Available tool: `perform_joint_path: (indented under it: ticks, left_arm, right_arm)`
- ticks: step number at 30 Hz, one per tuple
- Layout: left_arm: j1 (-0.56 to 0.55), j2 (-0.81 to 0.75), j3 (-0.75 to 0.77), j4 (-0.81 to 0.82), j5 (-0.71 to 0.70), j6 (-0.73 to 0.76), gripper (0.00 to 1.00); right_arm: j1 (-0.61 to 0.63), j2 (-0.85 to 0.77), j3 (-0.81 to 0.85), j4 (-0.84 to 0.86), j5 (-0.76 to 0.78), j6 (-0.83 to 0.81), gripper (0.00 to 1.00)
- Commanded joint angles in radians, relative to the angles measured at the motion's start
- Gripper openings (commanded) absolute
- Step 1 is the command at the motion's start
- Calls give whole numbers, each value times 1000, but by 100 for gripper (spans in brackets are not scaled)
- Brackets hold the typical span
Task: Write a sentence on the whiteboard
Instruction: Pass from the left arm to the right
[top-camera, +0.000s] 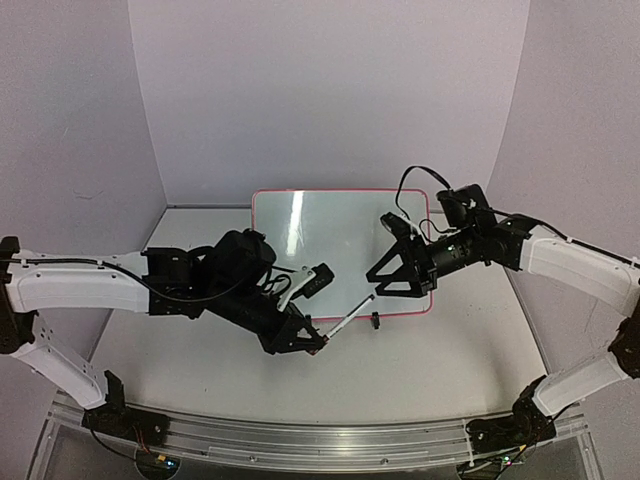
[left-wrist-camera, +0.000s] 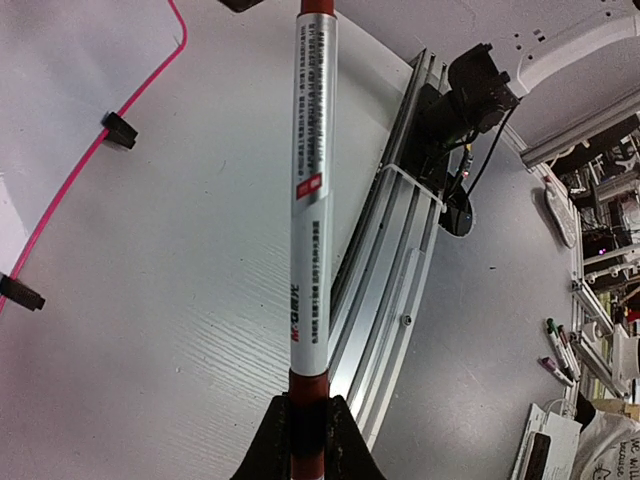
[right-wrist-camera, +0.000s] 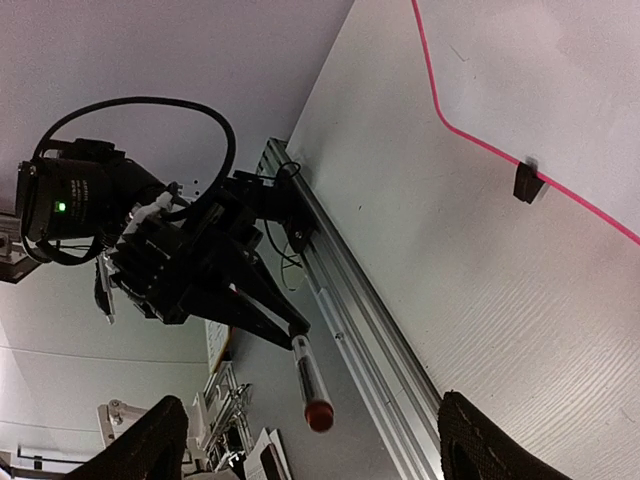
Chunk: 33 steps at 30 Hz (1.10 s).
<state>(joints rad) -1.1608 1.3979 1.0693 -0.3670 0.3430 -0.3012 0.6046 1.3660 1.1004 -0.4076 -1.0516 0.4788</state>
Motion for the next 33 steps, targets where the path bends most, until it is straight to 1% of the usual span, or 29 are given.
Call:
perform_joint_path:
  ticks: [1, 7, 15, 21, 25, 33]
  left_arm:
    - [-7, 44, 78, 59, 98, 44, 0]
    - [-7, 77, 114, 53, 146, 63, 0]
    - [-8, 101, 132, 48, 186, 65, 0]
    - [-8, 105, 137, 46, 198, 68, 0]
    - [-5, 102, 136, 41, 199, 71, 0]
    - [-7, 110, 142, 39, 214, 68, 0]
  right_arm:
    - [40, 12, 9, -11, -86, -20, 78]
    - [96, 17, -8, -15, -134, -36, 66]
    - [151, 49, -12, -47, -158, -72, 49]
    - [171, 70, 1, -104, -152, -120, 41]
    - [182, 81, 3, -142, -141, -152, 38]
    - [188, 84, 14, -172, -112, -182, 28]
